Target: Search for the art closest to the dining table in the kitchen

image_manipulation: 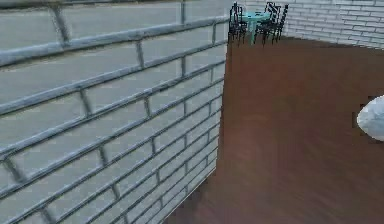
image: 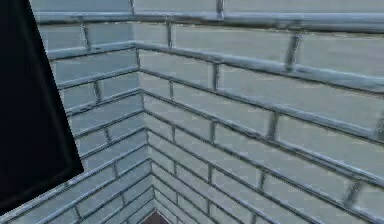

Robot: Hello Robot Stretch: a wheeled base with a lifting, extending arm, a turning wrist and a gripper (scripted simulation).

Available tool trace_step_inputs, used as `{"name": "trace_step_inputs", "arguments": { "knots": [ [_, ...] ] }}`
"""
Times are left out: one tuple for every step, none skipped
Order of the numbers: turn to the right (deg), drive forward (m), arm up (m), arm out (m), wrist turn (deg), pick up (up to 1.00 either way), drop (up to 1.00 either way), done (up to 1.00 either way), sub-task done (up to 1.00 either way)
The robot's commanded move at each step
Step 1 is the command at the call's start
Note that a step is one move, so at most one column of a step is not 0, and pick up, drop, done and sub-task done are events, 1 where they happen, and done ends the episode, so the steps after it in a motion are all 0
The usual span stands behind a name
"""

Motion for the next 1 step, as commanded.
{"name": "trace_step_inputs", "arguments": {
  "knots": [
    [45.0, 0.0, 0.0, 0.0, 0.0, 0.0, 0.0, 0.0, 0.0]
  ]
}}
